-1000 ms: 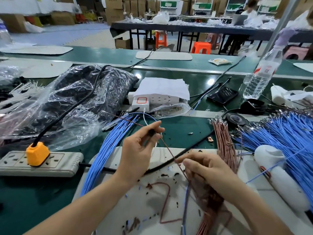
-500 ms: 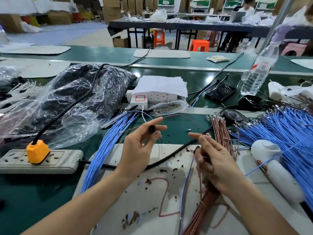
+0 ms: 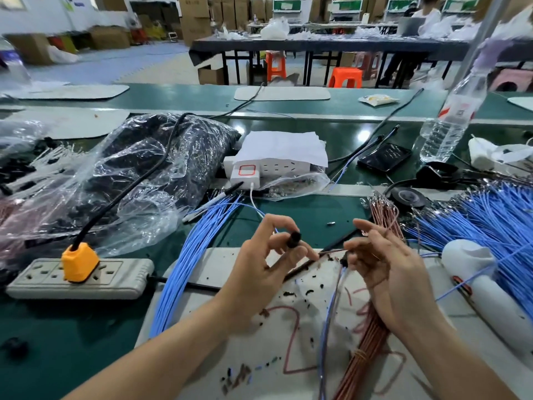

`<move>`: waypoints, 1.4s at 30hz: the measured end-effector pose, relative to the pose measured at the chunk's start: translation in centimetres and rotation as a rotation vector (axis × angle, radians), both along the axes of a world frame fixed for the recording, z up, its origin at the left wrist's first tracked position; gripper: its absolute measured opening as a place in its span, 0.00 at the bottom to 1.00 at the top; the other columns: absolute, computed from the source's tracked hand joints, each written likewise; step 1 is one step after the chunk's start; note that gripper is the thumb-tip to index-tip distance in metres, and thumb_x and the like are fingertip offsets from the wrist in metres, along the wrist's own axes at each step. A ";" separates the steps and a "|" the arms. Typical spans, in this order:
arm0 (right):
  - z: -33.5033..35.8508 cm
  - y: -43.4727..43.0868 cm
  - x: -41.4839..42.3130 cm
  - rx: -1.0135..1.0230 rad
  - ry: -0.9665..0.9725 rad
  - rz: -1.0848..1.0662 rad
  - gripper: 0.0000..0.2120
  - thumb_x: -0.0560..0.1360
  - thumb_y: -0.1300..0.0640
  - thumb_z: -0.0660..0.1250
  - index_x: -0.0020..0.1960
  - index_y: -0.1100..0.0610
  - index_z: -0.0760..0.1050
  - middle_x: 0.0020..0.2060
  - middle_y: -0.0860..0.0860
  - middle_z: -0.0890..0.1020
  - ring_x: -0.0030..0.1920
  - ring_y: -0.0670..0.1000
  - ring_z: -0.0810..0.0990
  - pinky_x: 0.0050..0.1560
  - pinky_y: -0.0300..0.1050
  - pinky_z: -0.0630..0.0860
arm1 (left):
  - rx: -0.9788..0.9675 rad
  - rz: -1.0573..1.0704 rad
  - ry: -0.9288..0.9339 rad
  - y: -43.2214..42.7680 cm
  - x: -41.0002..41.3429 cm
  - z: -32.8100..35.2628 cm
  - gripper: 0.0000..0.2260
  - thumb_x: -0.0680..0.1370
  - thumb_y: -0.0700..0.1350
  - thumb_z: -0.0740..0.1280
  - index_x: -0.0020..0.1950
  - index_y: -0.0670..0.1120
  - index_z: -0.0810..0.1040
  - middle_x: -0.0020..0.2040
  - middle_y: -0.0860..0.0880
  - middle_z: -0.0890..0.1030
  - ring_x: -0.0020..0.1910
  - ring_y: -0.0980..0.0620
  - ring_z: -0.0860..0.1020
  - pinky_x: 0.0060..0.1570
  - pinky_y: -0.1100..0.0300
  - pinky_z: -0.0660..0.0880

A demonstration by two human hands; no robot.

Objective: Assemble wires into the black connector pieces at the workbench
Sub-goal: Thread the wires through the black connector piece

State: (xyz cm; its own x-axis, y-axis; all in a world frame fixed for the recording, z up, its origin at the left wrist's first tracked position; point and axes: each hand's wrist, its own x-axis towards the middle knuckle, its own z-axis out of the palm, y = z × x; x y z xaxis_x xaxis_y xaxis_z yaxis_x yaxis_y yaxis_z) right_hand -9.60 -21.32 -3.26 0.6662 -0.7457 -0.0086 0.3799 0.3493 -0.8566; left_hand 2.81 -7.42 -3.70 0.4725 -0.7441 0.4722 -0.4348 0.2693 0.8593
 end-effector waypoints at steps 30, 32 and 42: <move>0.8 3.8 -0.8 -1.044 0.019 -0.178 0.09 0.80 0.54 0.56 0.48 0.44 0.74 0.40 0.42 0.82 0.38 0.45 0.84 0.39 0.34 0.77 | -0.014 -0.007 -0.327 -0.7 0.9 -1.2 0.11 0.72 0.34 0.72 0.54 0.39 0.82 0.48 0.50 0.81 0.43 0.60 0.80 0.47 0.68 0.76; 0.7 3.7 -0.8 -1.070 0.019 -0.185 0.08 0.81 0.54 0.56 0.50 0.46 0.74 0.41 0.42 0.82 0.38 0.45 0.84 0.40 0.36 0.78 | -0.012 0.002 -0.331 -0.6 0.8 -1.2 0.12 0.72 0.34 0.72 0.55 0.40 0.82 0.47 0.51 0.81 0.43 0.61 0.79 0.46 0.69 0.75; 0.5 3.7 -0.9 -1.073 0.014 -0.182 0.08 0.80 0.56 0.56 0.49 0.50 0.75 0.40 0.43 0.82 0.39 0.44 0.84 0.40 0.38 0.79 | -0.001 0.021 -0.370 -0.2 0.5 -0.7 0.14 0.73 0.39 0.72 0.58 0.46 0.81 0.45 0.50 0.83 0.38 0.54 0.80 0.41 0.66 0.76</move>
